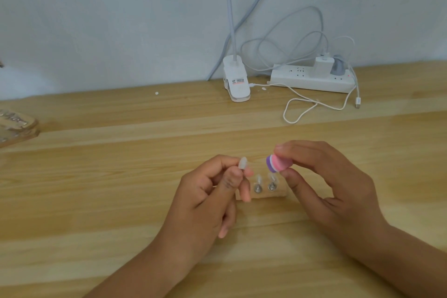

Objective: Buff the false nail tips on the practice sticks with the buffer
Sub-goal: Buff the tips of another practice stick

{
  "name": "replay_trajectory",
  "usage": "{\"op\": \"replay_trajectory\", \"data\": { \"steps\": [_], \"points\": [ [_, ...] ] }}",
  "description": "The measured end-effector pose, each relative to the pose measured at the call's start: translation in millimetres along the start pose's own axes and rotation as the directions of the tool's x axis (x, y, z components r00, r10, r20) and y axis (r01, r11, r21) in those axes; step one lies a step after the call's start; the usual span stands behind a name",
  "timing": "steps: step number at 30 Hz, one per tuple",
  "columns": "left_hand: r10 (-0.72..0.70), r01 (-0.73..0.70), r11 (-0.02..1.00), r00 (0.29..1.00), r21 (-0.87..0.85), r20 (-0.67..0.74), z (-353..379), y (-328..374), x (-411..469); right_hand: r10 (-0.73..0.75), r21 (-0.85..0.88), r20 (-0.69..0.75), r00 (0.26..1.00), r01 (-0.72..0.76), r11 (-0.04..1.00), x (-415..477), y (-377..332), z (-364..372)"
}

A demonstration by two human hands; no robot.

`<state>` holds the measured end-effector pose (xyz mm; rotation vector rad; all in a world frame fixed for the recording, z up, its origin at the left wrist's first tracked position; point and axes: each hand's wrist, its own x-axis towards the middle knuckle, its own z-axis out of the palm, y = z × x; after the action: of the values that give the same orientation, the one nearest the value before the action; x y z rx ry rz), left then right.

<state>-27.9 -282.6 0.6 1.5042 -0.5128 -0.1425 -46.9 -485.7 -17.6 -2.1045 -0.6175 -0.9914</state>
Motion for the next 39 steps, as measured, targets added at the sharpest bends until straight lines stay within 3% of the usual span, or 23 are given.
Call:
{"op": "replay_trajectory", "data": {
  "steps": [8, 19, 24, 31, 35, 39],
  "points": [
    [-0.024, 0.015, 0.997, 0.992, 0.07, 0.122, 5.9, 1.2, -4.2, -0.154, -0.015, 0.007, 0.988, 0.154, 0.988, -1.8, -6.0, 3.0],
    [-0.1, 0.096, 0.994, 0.989, 0.043, 0.106, 5.9, 3.7, -6.3, -0.229, -0.057, 0.013, 0.973, 0.229, 0.972, -2.8, -7.7, 3.6],
    [-0.136, 0.138, 0.99, 0.987, -0.011, 0.087, 4.3, 5.5, -4.0, -0.142, -0.113, 0.03, 0.989, 0.145, 0.983, 0.0, -2.2, 0.9],
    [-0.129, 0.126, 0.991, 0.985, 0.038, 0.115, 6.0, 6.9, -5.4, -0.177, -0.064, 0.072, 0.982, 0.181, 0.981, -3.1, -5.4, 4.3],
    [-0.131, 0.128, 0.991, 0.985, 0.041, 0.11, 3.7, 6.7, -5.2, -0.07, -0.111, -0.004, 0.998, 0.069, 0.991, 0.4, 0.2, 0.3],
    [-0.128, 0.12, 0.99, 0.985, 0.072, 0.114, 5.4, 3.9, -5.4, -0.171, -0.034, 0.068, 0.983, 0.174, 0.984, -4.8, -8.5, 5.8]
  ]
}}
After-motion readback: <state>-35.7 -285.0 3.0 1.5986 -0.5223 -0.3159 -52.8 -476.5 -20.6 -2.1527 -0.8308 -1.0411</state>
